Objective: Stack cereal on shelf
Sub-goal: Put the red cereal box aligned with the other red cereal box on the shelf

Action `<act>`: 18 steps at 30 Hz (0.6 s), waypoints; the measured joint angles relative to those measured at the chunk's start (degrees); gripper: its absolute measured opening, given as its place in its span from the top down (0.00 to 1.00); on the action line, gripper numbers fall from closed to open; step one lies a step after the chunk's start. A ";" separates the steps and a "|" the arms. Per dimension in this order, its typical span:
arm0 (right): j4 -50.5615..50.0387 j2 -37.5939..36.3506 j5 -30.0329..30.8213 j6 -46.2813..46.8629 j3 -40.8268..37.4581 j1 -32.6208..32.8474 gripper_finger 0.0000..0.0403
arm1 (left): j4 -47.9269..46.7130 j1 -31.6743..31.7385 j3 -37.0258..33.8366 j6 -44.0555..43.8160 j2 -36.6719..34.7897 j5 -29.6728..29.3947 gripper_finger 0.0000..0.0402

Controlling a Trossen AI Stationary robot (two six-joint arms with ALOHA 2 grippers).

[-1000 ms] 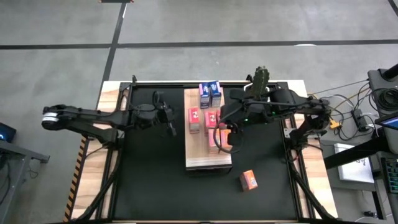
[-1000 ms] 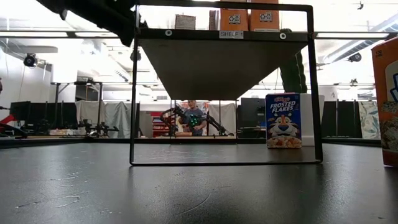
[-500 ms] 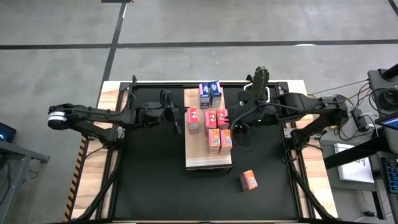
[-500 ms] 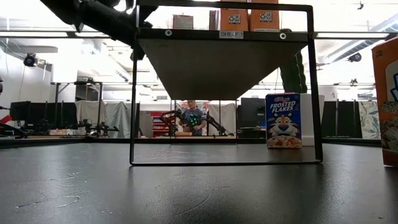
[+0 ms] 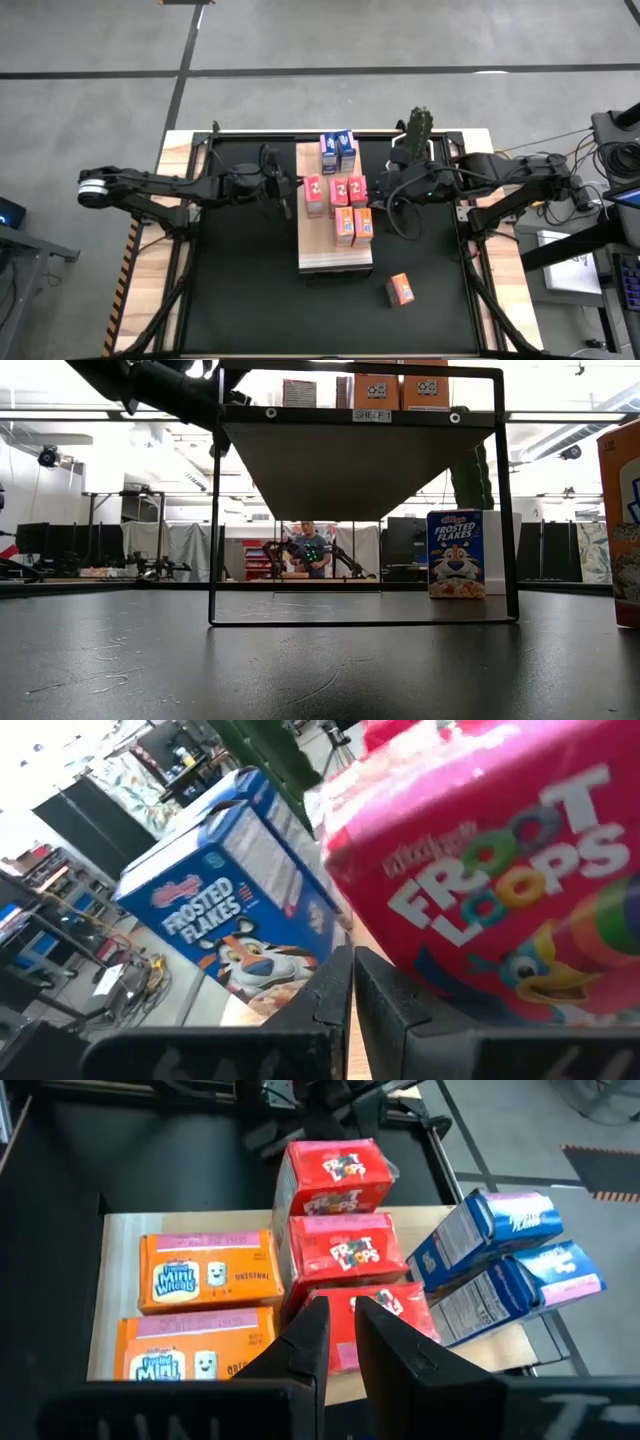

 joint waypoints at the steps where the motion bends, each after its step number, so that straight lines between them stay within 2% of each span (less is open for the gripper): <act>1: -0.05 0.07 0.00 0.17 -0.15 0.00 0.89 | 0.01 0.00 0.00 0.00 0.17 0.84 1.00; 4: 0.05 0.42 -0.02 0.41 -0.15 0.00 0.89 | -0.02 0.00 0.00 0.65 0.63 3.64 1.00; 11: -0.01 0.74 -0.32 0.50 -0.15 0.00 0.89 | 0.11 0.00 0.00 1.10 0.73 3.21 1.00; 16: -0.05 0.74 -0.32 0.58 -0.15 0.00 0.89 | -1.60 -0.40 0.00 1.29 -1.80 -6.48 1.00; 18: -0.11 0.74 -0.40 0.49 -0.15 0.00 0.89 | -3.73 -0.77 0.00 1.27 -3.98 -7.05 1.00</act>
